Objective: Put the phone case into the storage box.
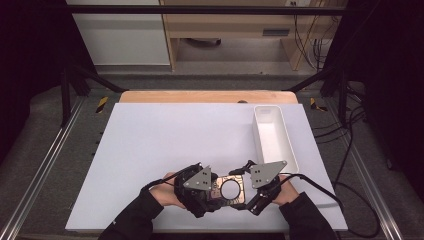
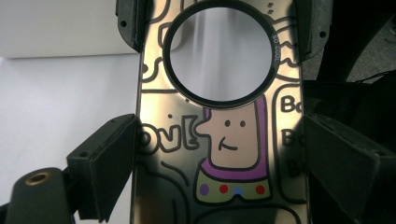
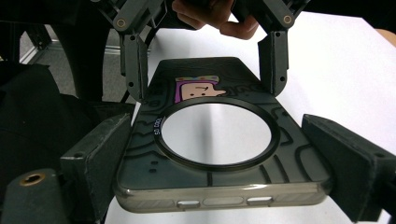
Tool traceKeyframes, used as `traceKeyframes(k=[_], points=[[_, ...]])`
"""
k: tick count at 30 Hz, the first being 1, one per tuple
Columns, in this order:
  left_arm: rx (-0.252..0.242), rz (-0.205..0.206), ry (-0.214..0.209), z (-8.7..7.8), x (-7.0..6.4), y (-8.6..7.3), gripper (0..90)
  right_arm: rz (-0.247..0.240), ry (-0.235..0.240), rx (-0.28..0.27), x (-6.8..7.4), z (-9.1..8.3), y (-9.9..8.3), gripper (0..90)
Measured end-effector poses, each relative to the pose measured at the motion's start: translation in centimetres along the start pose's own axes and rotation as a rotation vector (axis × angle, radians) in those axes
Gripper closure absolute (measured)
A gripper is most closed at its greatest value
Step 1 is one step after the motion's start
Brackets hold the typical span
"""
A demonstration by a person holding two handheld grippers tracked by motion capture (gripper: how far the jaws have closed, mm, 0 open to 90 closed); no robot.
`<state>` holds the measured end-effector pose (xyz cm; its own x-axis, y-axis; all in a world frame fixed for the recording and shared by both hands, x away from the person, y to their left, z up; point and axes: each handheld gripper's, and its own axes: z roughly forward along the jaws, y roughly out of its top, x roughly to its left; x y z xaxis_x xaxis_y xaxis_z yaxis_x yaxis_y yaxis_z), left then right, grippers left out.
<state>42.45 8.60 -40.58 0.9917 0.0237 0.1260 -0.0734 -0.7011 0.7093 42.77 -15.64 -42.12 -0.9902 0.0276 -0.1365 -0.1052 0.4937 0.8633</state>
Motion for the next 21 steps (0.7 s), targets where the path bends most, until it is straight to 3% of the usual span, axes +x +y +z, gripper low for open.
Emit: traceKeyframes(k=[10, 21], points=[[-0.011, -0.022, 0.008, -0.2, 0.0, 0.0, 7.8, 0.027, 0.008, 0.012, -0.1, -0.1, 0.1, 12.1], [-0.031, -0.105, 0.008, -1.6, 0.7, -0.9, 0.5, 0.038, -0.01, 0.045, -0.2, -0.9, 0.3, 12.2]])
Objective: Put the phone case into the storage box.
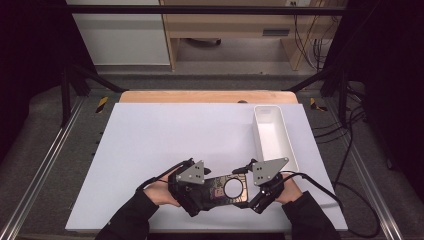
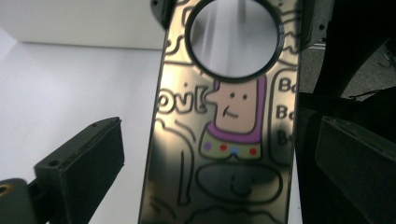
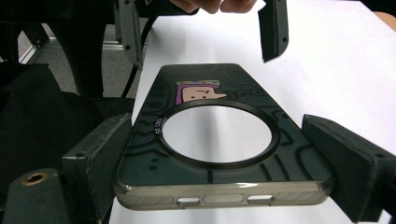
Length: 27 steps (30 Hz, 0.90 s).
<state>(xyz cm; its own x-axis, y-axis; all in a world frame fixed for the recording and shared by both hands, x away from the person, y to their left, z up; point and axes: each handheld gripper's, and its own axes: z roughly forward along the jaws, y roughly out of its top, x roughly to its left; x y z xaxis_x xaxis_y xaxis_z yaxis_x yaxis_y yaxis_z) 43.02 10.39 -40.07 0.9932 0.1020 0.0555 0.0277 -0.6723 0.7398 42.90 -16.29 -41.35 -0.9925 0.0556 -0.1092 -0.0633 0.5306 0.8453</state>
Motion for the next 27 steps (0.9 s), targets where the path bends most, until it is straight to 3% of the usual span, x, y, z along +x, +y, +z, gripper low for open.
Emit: traceKeyframes(k=[10, 16, 27], points=[[0.05, -0.037, 0.009, 0.0, 0.3, -0.8, 0.0, 0.011, -0.01, 0.06, -0.3, -1.0, 0.7, 12.2], [0.107, -0.046, 0.007, 0.4, 0.4, -0.8, 0.0, 0.001, -0.014, 0.086, -0.5, -1.3, 1.5, 12.1], [0.185, -0.032, 0.012, 1.0, 0.7, -0.3, 0.0, -0.002, -0.009, 0.173, -1.0, -1.0, 2.9, 12.2]])
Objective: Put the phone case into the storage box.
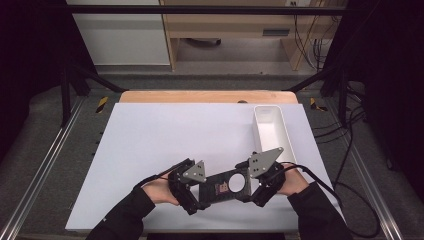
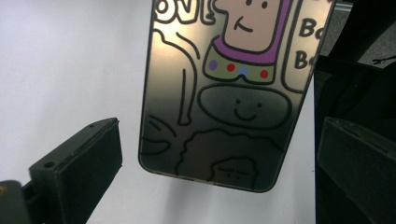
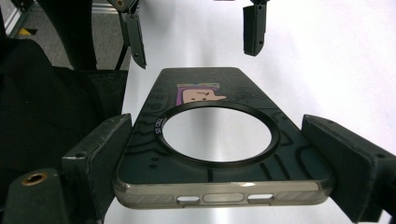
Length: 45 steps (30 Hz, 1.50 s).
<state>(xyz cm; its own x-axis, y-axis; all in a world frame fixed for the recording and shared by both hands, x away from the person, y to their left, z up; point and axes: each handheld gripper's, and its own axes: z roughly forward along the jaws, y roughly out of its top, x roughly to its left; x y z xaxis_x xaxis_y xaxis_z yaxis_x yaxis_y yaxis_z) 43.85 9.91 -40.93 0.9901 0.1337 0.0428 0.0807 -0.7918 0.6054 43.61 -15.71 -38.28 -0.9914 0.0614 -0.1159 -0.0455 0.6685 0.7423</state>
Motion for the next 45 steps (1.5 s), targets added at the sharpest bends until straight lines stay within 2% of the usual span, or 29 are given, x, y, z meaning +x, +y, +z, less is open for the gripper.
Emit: traceKeyframes(k=[6, 25, 33, 45], points=[[0.017, 0.008, -0.009, 0.4, 0.0, 0.4, 0.0, -0.001, -0.001, 0.038, -0.1, 0.2, 0.9, 12.1], [0.153, 0.049, -0.005, 2.1, -0.1, 1.4, 0.0, -0.029, 0.013, 0.155, -0.3, 1.2, 3.3, 12.1], [0.202, 0.052, -0.009, 3.1, 0.0, 1.8, 0.0, -0.051, 0.016, 0.184, -0.1, 1.9, 4.2, 12.1], [0.26, 0.07, -0.008, 3.8, 0.0, 2.3, 5.4, -0.065, 0.014, 0.212, 0.0, 2.3, 4.6, 12.0]])
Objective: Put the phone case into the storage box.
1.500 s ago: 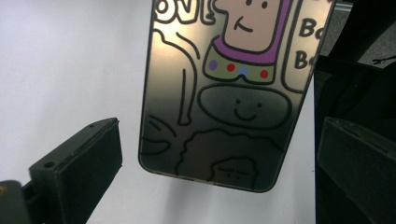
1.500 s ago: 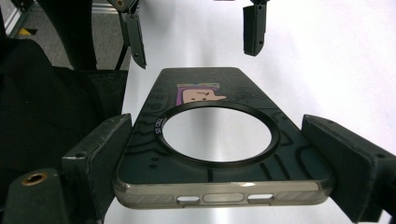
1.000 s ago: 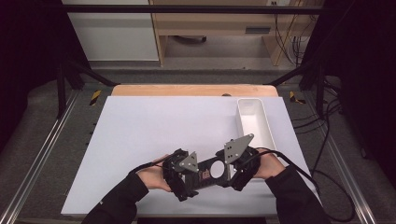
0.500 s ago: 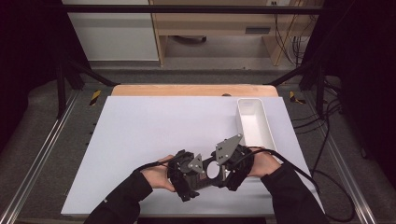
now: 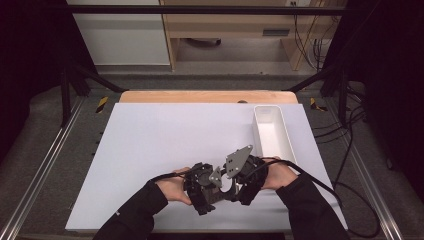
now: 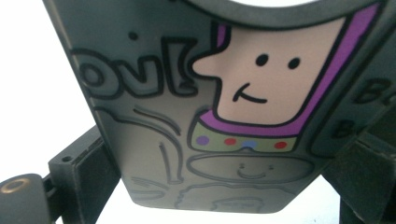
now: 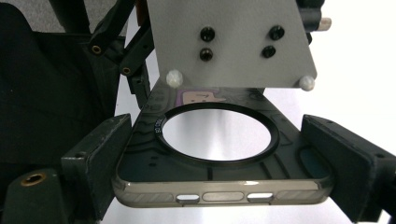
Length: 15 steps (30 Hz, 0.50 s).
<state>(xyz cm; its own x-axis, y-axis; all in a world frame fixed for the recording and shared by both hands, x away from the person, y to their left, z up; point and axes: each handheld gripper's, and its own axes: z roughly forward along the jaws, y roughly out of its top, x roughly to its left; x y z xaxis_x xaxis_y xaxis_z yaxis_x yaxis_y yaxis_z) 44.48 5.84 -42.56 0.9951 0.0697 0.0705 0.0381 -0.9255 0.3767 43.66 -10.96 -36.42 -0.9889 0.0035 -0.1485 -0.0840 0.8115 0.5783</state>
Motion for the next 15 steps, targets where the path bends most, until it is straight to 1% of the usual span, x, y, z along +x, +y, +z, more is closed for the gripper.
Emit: traceKeyframes(k=[7, 10, 13, 15], points=[[0.007, 0.007, -0.003, 0.15, 0.0, 0.14, 9.7, -0.007, 0.005, 0.006, 0.1, 0.04, 0.04, 12.0], [0.007, 0.011, -0.002, 0.14, -0.04, 0.13, 10.0, -0.008, 0.006, 0.008, 0.1, 0.04, 0.03, 12.0], [0.007, 0.026, -0.004, 0.13, -0.07, 0.13, 10.8, -0.01, 0.005, 0.005, 0.13, 0.06, 0.03, 11.9], [0.004, 0.025, -0.009, 0.17, -0.14, 0.09, 11.0, -0.014, 0.007, 0.005, 0.16, 0.09, 0.02, 11.9]])
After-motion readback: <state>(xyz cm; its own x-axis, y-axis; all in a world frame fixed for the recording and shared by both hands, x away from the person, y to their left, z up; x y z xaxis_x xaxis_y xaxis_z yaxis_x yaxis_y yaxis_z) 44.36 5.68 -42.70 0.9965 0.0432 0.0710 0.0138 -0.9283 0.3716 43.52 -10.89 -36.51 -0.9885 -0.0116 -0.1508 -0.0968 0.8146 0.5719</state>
